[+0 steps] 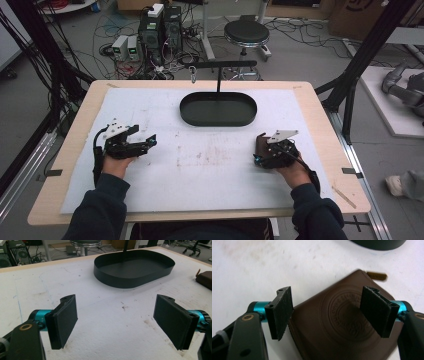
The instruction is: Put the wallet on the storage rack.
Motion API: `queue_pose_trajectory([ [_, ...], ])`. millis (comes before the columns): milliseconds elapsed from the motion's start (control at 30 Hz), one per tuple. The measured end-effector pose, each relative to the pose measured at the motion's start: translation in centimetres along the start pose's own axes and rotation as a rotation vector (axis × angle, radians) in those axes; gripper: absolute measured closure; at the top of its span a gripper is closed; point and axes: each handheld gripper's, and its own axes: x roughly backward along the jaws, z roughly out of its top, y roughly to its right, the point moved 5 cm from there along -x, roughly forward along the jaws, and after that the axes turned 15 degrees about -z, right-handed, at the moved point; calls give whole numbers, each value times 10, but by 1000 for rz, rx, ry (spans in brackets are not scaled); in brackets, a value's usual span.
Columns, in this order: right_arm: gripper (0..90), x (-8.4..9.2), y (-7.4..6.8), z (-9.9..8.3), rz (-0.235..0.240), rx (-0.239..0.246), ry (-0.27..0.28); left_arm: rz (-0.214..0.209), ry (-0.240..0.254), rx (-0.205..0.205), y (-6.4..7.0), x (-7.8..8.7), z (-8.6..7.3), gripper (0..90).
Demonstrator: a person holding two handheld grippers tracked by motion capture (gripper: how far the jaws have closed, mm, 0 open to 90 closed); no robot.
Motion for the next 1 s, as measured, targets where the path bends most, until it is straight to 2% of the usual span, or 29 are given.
queue_pose_trajectory([
  [67,270,7,9,-6,-12,48,-25,0,1,-2,0,0,0,192],
  [133,272,13,19,-13,-61,74,-51,0,3,-2,-1,0,0,192],
  [167,272,16,23,-16,-87,59,-62,-1,0,-1,-1,-1,0,192],
  [233,271,21,30,-19,-109,23,-47,-2,-1,-3,-1,-1,0,192],
  [267,268,21,29,-17,-112,11,-10,-2,1,-4,-1,-2,0,193],
  [333,245,19,27,-16,-112,17,4,-1,1,-4,0,-2,0,193],
  [400,199,12,20,-12,-133,20,26,-1,2,-4,-1,-2,1,193],
  [500,199,-1,8,-7,-174,27,9,0,4,-5,-1,-2,1,193],
  [567,200,-9,1,-7,-200,89,-43,-1,4,0,-1,-1,1,193],
  [600,332,-9,3,-8,-253,129,-57,1,2,-2,-1,-1,1,193],
  [767,395,-7,5,-8,-298,138,-88,-1,3,2,-1,0,0,193],
  [900,503,-5,1,-4,-327,165,-126,-2,5,2,-1,0,0,193],
  [1000,599,-2,-1,-3,-338,183,-123,-3,3,3,-1,0,0,193],
])
